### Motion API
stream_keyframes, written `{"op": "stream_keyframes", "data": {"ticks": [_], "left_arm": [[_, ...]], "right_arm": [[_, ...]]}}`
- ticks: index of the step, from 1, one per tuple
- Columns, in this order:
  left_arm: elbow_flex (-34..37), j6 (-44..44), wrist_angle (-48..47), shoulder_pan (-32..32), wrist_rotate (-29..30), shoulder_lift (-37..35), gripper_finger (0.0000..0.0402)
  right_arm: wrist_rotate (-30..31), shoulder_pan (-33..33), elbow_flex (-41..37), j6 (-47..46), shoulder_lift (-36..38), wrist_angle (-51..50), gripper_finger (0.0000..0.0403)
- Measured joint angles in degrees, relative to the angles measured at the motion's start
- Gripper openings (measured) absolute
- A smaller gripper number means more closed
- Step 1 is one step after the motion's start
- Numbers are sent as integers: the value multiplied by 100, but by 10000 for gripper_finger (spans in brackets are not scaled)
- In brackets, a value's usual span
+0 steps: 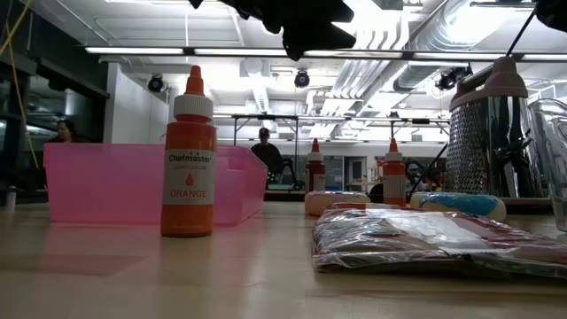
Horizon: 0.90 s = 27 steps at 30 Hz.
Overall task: Pick & Place Food Item
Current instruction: Put the bottom red food coloring bottle into the transparent bin, then put the red food coloring bottle into the transparent bin
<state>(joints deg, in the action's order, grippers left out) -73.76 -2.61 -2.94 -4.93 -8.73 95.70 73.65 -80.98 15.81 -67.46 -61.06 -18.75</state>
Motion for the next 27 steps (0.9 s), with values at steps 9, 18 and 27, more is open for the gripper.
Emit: {"op": "stream_keyframes", "data": {"ticks": [9,18,27], "left_arm": [[0,1,0,0,-1,0,221],[0,0,0,0,-2,0,221],[0,2,0,0,-2,0,221]], "right_arm": [[-40,163,2,3,0,104,134],[-184,163,-7,749,-2,738,139],[-204,163,-9,776,-2,748,139]]}}
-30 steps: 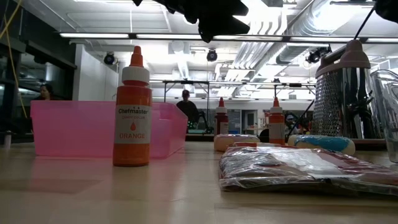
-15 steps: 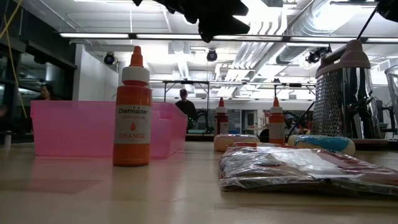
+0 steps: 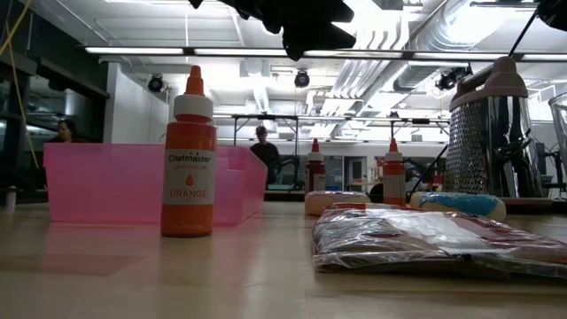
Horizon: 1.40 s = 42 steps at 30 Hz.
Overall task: Pick & Place Food Item
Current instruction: Put the red food coloring bottle into the transparent bin
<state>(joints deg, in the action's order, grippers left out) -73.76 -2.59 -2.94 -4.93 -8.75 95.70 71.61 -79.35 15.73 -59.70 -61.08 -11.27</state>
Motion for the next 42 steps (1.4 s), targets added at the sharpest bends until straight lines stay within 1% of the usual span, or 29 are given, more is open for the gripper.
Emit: {"op": "stream_keyframes", "data": {"ticks": [4,10,20,25,28,31,36,38,42], "left_arm": [[0,0,0,0,0,0,221],[0,0,0,0,0,0,221],[0,0,0,0,2,0,221],[0,0,-2,2,2,0,221],[0,2,-11,32,-3,0,221],[1,1,-71,78,-3,0,221],[2,44,-159,160,0,0,221],[2,96,-155,210,-4,0,221],[7,164,-216,333,1,-48,221]], "right_arm": [[-25,0,0,252,11,131,139],[-12,0,0,1077,233,541,139],[1,-2,2,2141,1236,932,139],[-6,-2,2,2771,1757,1472,139],[48,42,5,3002,1959,2012,139],[57,251,7,3429,2128,2691,139],[-337,859,9,4803,2194,3597,139],[-442,1039,9,5202,2251,3839,139],[-331,1358,11,5577,2374,3998,139]]}}
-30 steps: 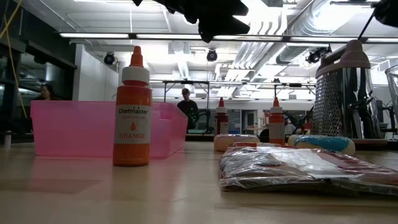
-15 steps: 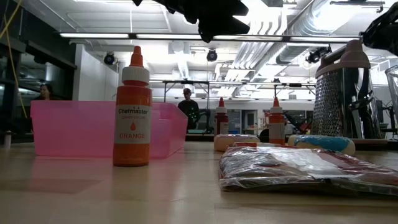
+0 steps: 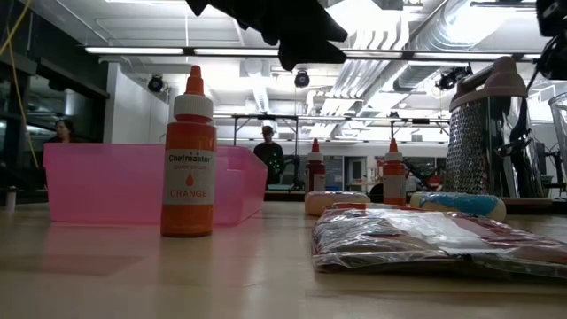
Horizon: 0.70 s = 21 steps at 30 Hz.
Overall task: Pick & Place Food Item
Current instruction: Put the red food coloring bottle into the transparent bin
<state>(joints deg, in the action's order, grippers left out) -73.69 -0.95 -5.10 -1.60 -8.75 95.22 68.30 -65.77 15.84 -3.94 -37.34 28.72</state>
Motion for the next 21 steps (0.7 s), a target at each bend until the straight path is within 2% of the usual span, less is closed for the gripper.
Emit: {"op": "stream_keyframes", "data": {"ticks": [3,8,13,21], "left_arm": [[0,-71,-123,119,22,-101,221],[-2,-260,-430,387,448,-185,221],[-1,-215,-837,706,600,-175,221],[79,-159,-794,1001,543,-172,221]], "right_arm": [[59,172,0,70,94,-7,139],[-47,434,46,124,144,26,139],[-894,792,160,80,103,30,139],[-1672,1436,251,68,-104,31,128]]}}
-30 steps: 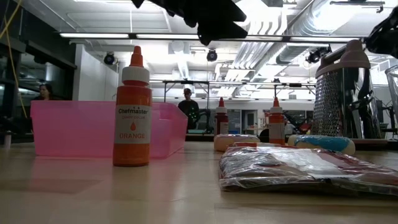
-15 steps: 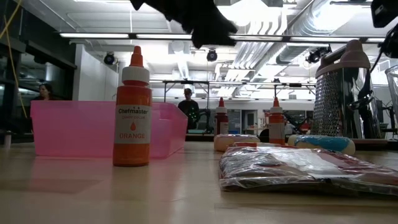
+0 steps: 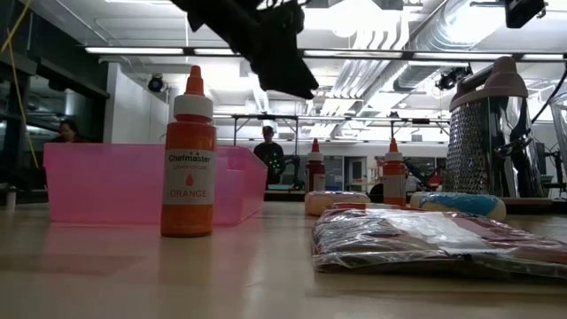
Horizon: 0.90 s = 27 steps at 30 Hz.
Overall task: Pick & Place Food Item
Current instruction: Put the red food coloring bottle into the transparent bin
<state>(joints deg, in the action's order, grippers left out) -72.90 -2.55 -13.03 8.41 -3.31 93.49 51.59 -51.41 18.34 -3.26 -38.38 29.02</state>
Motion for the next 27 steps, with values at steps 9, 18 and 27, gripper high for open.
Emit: {"op": "stream_keyframes", "data": {"ticks": [9,18,27], "left_arm": [[960,103,1376,558,-1241,9,221],[1386,-155,1798,747,-990,9,220],[1431,-175,1571,773,-898,9,220]], "right_arm": [[-98,170,-1,-59,-133,-17,121],[181,170,-1,-159,-133,-12,121],[565,146,-1,-189,-133,18,121]]}}
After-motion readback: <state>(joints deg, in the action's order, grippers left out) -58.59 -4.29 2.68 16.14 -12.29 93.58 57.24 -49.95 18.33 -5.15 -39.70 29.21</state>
